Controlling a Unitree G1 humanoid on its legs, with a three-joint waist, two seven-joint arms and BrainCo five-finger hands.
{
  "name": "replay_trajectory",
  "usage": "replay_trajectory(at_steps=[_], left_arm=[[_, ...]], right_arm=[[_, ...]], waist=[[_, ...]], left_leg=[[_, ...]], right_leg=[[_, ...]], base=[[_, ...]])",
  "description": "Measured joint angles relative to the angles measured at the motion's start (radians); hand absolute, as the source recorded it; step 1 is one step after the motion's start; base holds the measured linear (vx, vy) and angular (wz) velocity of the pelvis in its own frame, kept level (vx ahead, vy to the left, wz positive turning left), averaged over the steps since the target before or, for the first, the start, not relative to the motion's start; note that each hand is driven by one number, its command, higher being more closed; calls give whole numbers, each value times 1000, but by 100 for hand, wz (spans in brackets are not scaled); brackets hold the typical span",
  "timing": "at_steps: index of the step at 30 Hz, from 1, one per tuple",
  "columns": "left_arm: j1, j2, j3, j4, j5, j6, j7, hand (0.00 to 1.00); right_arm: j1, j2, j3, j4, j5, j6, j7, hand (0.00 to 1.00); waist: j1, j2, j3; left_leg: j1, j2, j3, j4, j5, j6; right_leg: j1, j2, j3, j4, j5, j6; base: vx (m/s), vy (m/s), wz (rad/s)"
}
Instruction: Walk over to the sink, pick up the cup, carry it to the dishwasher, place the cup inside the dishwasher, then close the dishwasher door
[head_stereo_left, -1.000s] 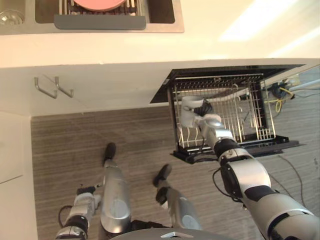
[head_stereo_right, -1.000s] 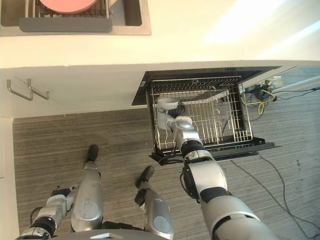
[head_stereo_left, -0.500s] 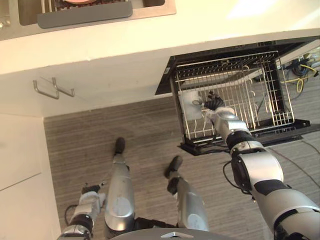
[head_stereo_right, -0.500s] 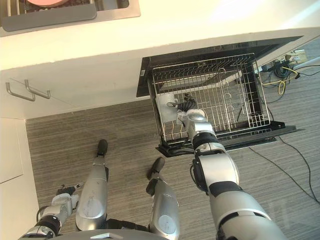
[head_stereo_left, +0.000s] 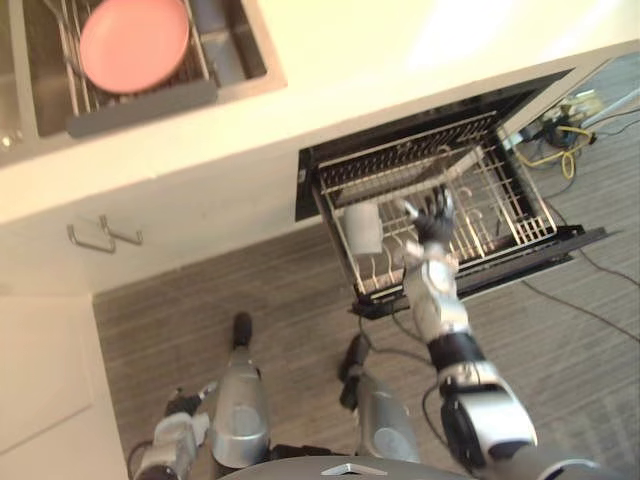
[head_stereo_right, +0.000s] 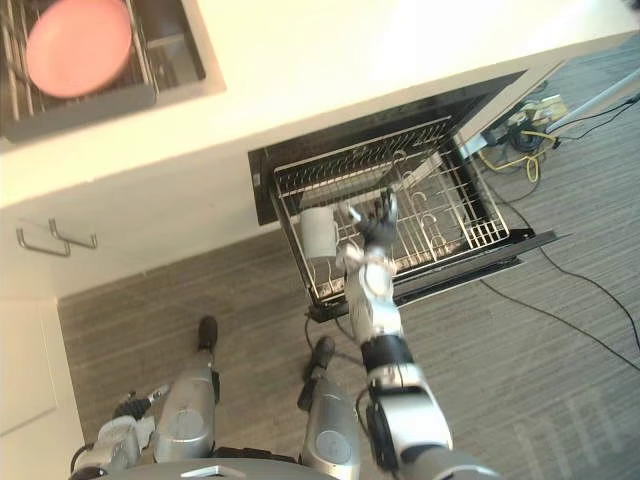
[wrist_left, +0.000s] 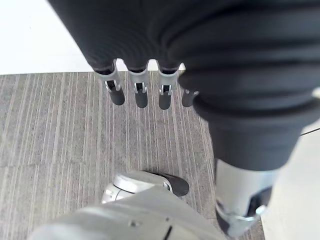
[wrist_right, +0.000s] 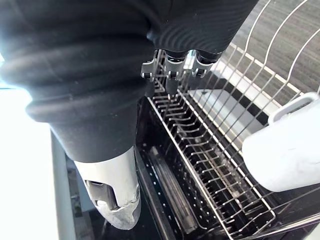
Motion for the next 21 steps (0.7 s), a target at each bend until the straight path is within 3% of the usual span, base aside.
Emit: replay_trajectory(at_steps=[4,7,8,11,16,17,21], left_arm=[[61,-11,8,11,-36,-6,-25,0],[91,-20,36,18,-33,-13,-36,0],[100,-24,46,20,-20,-13,-30,0],[100,-24,64,28,-15,-10,-30,0],[99,-36,102,42,6,-8,-32,0],[102,-61,160,84,64,11,-53,0],[101,-61,161,84,64,11,-53,0]], right_arm=[[211,38,14,-193,-20,-93,20,0],[283,42,12,-332,-25,-157,101,0],[292,42,7,-386,-13,-169,163,0],[296,41,4,-433,26,-164,228,0],[288,38,4,-448,86,-107,339,0],[241,11,5,-485,137,-38,391,0],[241,11,6,-485,137,-38,391,0]], waist=[[-19,8,-111],[-48,8,-160],[-61,10,-176],[-62,13,-198],[-61,13,-227],[-111,35,-265],[-111,37,-265]], left_leg=[[61,-2,32,-8,-25,-2],[101,1,48,-19,-31,-3],[116,3,48,-19,-31,-3],[118,4,47,-17,-31,-3],[124,3,39,-16,-35,14],[147,-5,79,-19,-37,32],[148,-6,81,-19,-37,29]], right_leg=[[83,9,3,-93,28,8],[141,18,3,-155,52,8],[164,22,-1,-170,55,12],[170,23,-3,-171,56,11],[201,18,-24,-170,50,6],[232,2,-27,-170,43,16],[231,2,-24,-170,43,16]], base=[[82,-1,-15],[20,-16,-10],[0,0,0],[-24,-3,3],[-31,7,12],[0,0,0],[0,0,-1]])
